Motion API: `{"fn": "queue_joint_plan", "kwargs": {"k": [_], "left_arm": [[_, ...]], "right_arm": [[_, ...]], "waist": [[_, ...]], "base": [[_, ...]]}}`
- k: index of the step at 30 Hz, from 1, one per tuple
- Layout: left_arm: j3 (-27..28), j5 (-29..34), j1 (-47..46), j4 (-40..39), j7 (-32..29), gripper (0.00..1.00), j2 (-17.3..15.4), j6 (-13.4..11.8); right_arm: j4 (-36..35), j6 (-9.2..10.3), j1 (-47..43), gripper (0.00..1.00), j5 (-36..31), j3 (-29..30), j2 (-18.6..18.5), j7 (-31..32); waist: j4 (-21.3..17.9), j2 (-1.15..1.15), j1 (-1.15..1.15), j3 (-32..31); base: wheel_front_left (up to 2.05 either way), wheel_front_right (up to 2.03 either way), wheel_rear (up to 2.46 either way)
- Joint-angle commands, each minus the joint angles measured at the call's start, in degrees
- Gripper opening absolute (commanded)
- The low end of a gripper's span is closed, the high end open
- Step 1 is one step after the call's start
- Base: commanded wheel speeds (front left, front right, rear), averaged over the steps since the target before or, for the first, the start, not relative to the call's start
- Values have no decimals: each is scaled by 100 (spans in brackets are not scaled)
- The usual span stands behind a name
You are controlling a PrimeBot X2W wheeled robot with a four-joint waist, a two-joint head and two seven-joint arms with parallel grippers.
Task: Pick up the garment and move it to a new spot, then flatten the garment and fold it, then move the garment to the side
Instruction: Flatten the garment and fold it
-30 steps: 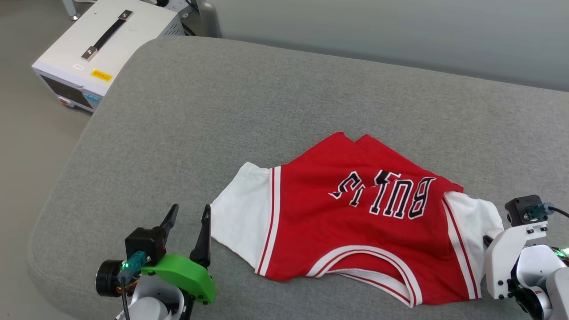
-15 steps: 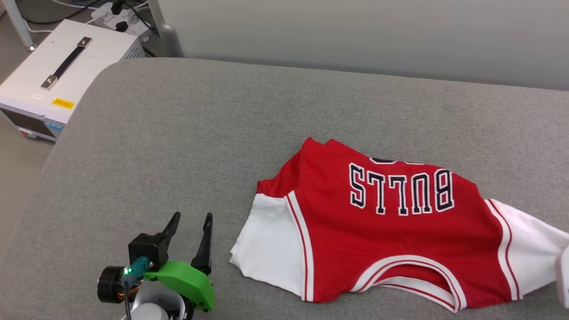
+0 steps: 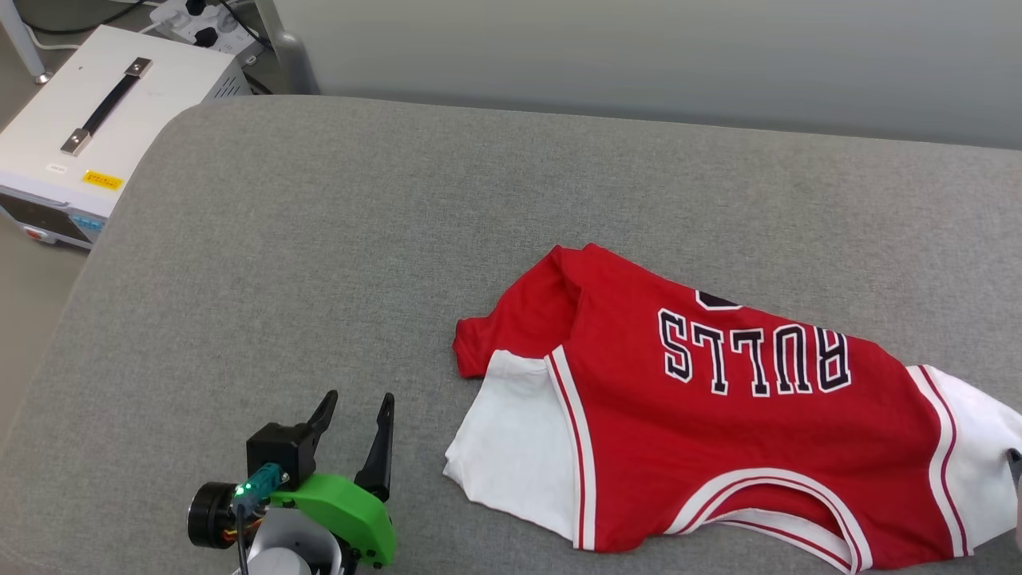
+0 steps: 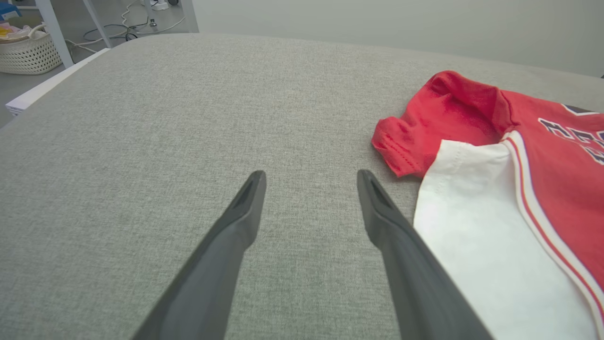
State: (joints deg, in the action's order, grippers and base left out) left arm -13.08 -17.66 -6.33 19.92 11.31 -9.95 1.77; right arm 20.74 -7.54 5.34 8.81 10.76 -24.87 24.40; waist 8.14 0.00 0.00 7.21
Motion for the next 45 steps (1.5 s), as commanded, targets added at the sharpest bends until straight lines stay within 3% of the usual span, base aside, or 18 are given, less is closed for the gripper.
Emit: {"fn": "queue_joint_plan", "kwargs": {"k": [1, 8, 17, 23, 29, 30, 34, 37, 43, 44, 45], "left_arm": [[-17, -45, -57, 23, 47, 100, -22, 20], [-85, -92, 72, -83, 63, 100, -16, 42], [-316, -51, 279, -261, -111, 100, -32, 67], [-518, -218, 365, -506, -1127, 100, -101, 148], [-753, -280, 396, -982, -2672, 100, -327, 79], [-806, -223, 380, -1146, -3191, 100, -419, -63], [-877, -6, 366, -1162, -3618, 100, -555, -292], [-842, 128, 316, -1132, -3616, 100, -578, -493], [-1021, 83, 291, -869, -3863, 100, -568, -364], [-1045, 65, 277, -843, -3898, 62, -558, -340], [-1050, 49, 261, -835, -3891, 0, -543, -331]], "right_arm": [[-42, 5, 92, 100, 33, 24, 75, -200], [-682, 5, -91, 100, 217, -10, 293, -1051], [-1844, 5, -702, 100, 507, 199, 1090, -1986], [-2347, 5, -999, 100, 484, 188, 1403, -2076], [-2541, 5, -1078, 100, 468, 116, 1529, -1962], [-2536, 5, -1038, 100, 472, 28, 1558, -1948], [-2488, 5, -945, 100, 495, -121, 1528, -1961], [-2464, 5, -891, 100, 508, -257, 1438, -2015], [-2386, 5, -826, 100, 556, -300, 1336, -2080], [-2373, 5, -814, 100, 561, -289, 1328, -2084], [-2361, 5, -806, 100, 559, -278, 1323, -2083]], "waist": [[-39, 0, 0, -89], [-159, 0, 0, -346], [-334, 0, 0, -449], [-447, 0, 0, -345], [-615, 0, 0, -142], [-728, 0, 0, -16], [-880, 0, 0, 150], [-963, 0, 0, 253], [-1019, 0, 0, 355], [-1013, 0, 0, 361], [-1006, 0, 0, 360]], "base": [[0, 0, 0], [0, 0, 0], [0, 0, 0], [0, 0, 0], [0, 0, 0], [0, 0, 0], [0, 0, 0], [0, 0, 0], [0, 0, 0], [0, 0, 0], [0, 0, 0]]}}
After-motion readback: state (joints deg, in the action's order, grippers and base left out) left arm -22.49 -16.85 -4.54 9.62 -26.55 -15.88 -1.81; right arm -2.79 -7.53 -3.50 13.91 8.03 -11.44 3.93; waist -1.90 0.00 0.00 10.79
